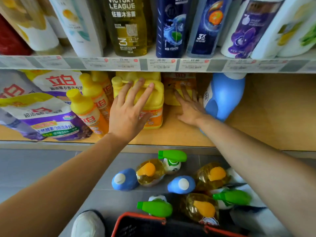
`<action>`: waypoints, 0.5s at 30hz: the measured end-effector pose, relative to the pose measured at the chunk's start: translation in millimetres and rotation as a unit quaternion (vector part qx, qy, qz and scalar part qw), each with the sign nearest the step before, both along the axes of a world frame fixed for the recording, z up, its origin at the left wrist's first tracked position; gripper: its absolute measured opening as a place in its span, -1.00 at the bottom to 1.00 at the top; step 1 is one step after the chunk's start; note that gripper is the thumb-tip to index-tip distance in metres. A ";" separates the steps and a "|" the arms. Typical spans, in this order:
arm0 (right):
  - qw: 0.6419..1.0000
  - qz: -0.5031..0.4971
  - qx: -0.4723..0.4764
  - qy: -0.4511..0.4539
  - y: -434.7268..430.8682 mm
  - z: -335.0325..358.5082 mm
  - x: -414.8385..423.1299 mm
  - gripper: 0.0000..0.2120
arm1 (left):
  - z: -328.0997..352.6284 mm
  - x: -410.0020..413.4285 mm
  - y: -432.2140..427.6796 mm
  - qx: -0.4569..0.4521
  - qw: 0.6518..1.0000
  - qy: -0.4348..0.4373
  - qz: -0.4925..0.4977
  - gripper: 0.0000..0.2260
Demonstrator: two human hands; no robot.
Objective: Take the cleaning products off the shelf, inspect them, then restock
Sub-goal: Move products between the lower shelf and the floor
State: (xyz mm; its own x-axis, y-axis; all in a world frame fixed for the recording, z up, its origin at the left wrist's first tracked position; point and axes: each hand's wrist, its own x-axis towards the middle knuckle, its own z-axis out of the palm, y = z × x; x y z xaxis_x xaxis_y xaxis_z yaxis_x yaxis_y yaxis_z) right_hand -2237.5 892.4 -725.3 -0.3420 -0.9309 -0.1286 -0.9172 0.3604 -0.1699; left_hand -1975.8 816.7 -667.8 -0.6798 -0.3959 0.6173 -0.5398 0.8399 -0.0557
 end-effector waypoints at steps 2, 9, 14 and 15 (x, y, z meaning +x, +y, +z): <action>1.000 -0.006 -0.020 0.009 2.3 0.2 4.5 -0.02 | -0.5 -1.9 1.8 0.001 1.000 0.009 0.004 -0.24; 0.993 0.025 -0.111 0.021 58.3 17.0 35.4 -0.36 | 2.1 -3.6 6.2 0.009 1.000 0.015 0.010 -0.27; 0.972 -0.104 -0.208 -0.021 84.5 40.0 32.5 -0.75 | 4.9 -0.3 7.2 0.017 1.000 0.010 0.006 -0.28; 0.973 -0.127 -0.187 -0.042 80.8 43.4 30.0 -0.68 | 5.5 -0.5 7.5 0.019 1.000 0.011 0.006 -0.28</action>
State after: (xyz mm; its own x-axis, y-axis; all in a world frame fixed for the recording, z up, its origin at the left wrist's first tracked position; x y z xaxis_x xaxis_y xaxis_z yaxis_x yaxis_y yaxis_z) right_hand -2207.5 973.2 -681.8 -0.5700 -0.8049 0.1652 -0.7840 0.4726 -0.4025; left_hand -1976.3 824.2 -662.3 -0.6623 -0.4263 0.6162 -0.5498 0.8352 -0.0130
